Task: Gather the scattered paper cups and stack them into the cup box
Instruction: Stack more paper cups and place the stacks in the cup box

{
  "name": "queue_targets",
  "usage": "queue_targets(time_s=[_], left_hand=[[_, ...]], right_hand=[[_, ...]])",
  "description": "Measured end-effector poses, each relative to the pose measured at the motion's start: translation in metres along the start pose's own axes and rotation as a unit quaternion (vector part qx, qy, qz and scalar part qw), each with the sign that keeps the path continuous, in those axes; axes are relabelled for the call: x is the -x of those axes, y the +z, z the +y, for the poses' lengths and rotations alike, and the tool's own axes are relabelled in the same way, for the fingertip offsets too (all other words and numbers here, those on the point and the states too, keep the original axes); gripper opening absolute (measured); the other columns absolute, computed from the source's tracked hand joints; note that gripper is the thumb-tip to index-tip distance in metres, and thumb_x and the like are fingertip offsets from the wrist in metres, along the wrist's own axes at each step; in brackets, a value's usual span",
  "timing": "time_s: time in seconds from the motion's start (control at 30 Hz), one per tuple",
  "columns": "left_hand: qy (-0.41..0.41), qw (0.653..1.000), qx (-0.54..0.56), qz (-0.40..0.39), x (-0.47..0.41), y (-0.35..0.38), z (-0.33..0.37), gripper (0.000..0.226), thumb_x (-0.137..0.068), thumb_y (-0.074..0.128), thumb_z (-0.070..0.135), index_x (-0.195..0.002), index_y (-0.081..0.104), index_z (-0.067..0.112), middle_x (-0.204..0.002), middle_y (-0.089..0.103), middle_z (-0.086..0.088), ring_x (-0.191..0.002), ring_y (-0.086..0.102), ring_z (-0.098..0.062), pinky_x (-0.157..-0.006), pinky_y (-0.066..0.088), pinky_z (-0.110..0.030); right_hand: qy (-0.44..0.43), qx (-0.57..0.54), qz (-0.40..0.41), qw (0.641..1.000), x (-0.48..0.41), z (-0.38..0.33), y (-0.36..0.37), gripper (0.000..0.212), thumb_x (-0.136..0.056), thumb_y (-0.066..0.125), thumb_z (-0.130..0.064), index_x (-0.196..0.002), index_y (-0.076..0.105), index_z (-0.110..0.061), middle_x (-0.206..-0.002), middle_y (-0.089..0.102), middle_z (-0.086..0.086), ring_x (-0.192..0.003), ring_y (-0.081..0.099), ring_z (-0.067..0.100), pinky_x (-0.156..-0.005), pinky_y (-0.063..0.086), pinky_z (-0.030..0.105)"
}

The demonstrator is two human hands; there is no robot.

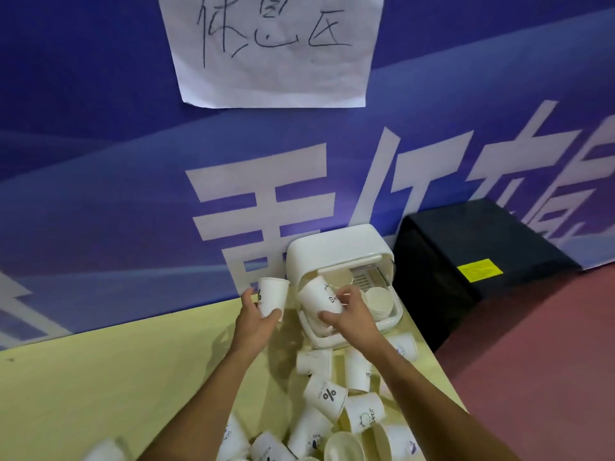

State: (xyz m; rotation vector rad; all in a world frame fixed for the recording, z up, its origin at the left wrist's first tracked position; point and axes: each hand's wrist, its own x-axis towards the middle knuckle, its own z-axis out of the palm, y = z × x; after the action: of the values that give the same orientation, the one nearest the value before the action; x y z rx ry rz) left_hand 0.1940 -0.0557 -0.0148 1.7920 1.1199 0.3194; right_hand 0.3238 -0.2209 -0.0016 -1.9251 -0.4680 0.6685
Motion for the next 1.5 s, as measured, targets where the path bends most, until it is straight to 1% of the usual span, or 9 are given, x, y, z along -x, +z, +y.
queue_targets(time_s=[0.13,0.37,0.5,0.67,0.83,1.03,1.23,1.4,1.5], left_hand=[[0.031,0.999,-0.020,-0.024,0.016,0.016,0.013,0.076,-0.080,0.067,0.029,-0.142,0.024,0.030,-0.124,0.057,-0.006,-0.100,0.060,-0.027,-0.082,0.052,-0.038],[0.056,0.997,-0.030,-0.049,0.031,0.040,0.019,0.076,-0.081,0.069,0.031,-0.144,0.026,0.031,-0.128,0.057,-0.005,-0.104,0.060,-0.024,-0.087,0.051,-0.037],[0.057,0.997,-0.033,-0.049,0.035,0.045,0.017,0.074,-0.082,0.069,0.028,-0.144,0.028,0.032,-0.129,0.056,-0.004,-0.105,0.059,-0.022,-0.082,0.049,-0.033],[0.046,0.997,-0.045,-0.043,0.035,0.044,0.011,0.074,-0.082,0.069,0.028,-0.144,0.030,0.030,-0.126,0.055,-0.004,-0.103,0.059,-0.021,-0.084,0.050,-0.034],[0.024,0.998,-0.040,-0.035,0.038,0.049,0.001,0.073,-0.084,0.070,0.024,-0.145,0.030,0.027,-0.125,0.053,-0.002,-0.102,0.058,-0.019,-0.078,0.045,-0.028],[0.012,0.999,-0.035,-0.036,0.041,0.054,-0.008,0.071,-0.083,0.070,0.024,-0.143,0.032,0.031,-0.124,0.054,0.002,-0.099,0.059,-0.016,-0.069,0.045,-0.023],[0.016,0.999,-0.018,-0.034,0.039,0.047,-0.003,0.065,-0.081,0.073,0.023,-0.137,0.040,0.029,-0.121,0.056,0.006,-0.097,0.061,-0.011,-0.064,0.044,-0.017],[0.027,0.998,-0.005,-0.054,0.039,0.047,0.006,0.061,-0.081,0.074,0.025,-0.133,0.042,0.030,-0.118,0.056,0.010,-0.094,0.058,-0.002,-0.065,0.042,-0.014],[0.029,0.998,-0.003,-0.062,0.039,0.044,0.006,0.062,-0.080,0.074,0.025,-0.133,0.042,0.030,-0.119,0.055,0.011,-0.096,0.058,-0.002,-0.066,0.043,-0.015]], right_hand=[[0.013,-0.058,0.034,0.998,0.000,0.019,-0.043,0.074,-0.079,0.077,-0.008,-0.136,0.038,-0.032,-0.115,0.059,-0.001,-0.093,0.063,0.011,-0.069,0.051,0.023],[0.018,-0.040,0.098,0.994,-0.013,0.052,-0.087,0.064,-0.080,0.079,-0.009,-0.137,0.049,-0.019,-0.112,0.060,-0.004,-0.092,0.058,0.006,-0.067,0.043,0.016],[0.021,-0.015,0.105,0.994,-0.030,0.058,-0.089,0.075,-0.078,0.079,-0.004,-0.141,0.042,-0.020,-0.121,0.056,0.000,-0.105,0.058,0.016,-0.079,0.049,0.027],[0.015,0.039,0.118,0.992,-0.054,0.071,-0.090,0.075,-0.066,0.081,-0.023,-0.131,0.045,-0.030,-0.120,0.055,0.001,-0.100,0.062,0.019,-0.085,0.058,0.045],[0.004,0.048,0.127,0.991,-0.066,0.078,-0.088,0.064,-0.069,0.083,-0.019,-0.117,0.045,-0.037,-0.112,0.062,-0.007,-0.103,0.062,0.016,-0.089,0.056,0.044],[0.023,0.109,0.151,0.982,-0.069,0.087,-0.079,0.071,-0.072,0.085,-0.026,-0.131,0.046,-0.025,-0.116,0.060,-0.001,-0.110,0.058,0.022,-0.092,0.053,0.046],[0.021,0.086,0.164,0.983,-0.063,0.088,-0.076,0.079,-0.072,0.086,-0.025,-0.140,0.045,-0.023,-0.133,0.058,0.000,-0.123,0.055,0.022,-0.100,0.051,0.045],[0.020,0.114,0.158,0.981,-0.056,0.079,-0.075,0.075,-0.076,0.082,-0.036,-0.140,0.045,-0.027,-0.136,0.055,-0.001,-0.126,0.053,0.023,-0.100,0.051,0.045],[0.033,0.158,0.190,0.968,-0.053,0.078,-0.076,0.068,-0.080,0.078,-0.030,-0.139,0.045,-0.022,-0.137,0.049,0.004,-0.126,0.050,0.026,-0.098,0.051,0.046]])
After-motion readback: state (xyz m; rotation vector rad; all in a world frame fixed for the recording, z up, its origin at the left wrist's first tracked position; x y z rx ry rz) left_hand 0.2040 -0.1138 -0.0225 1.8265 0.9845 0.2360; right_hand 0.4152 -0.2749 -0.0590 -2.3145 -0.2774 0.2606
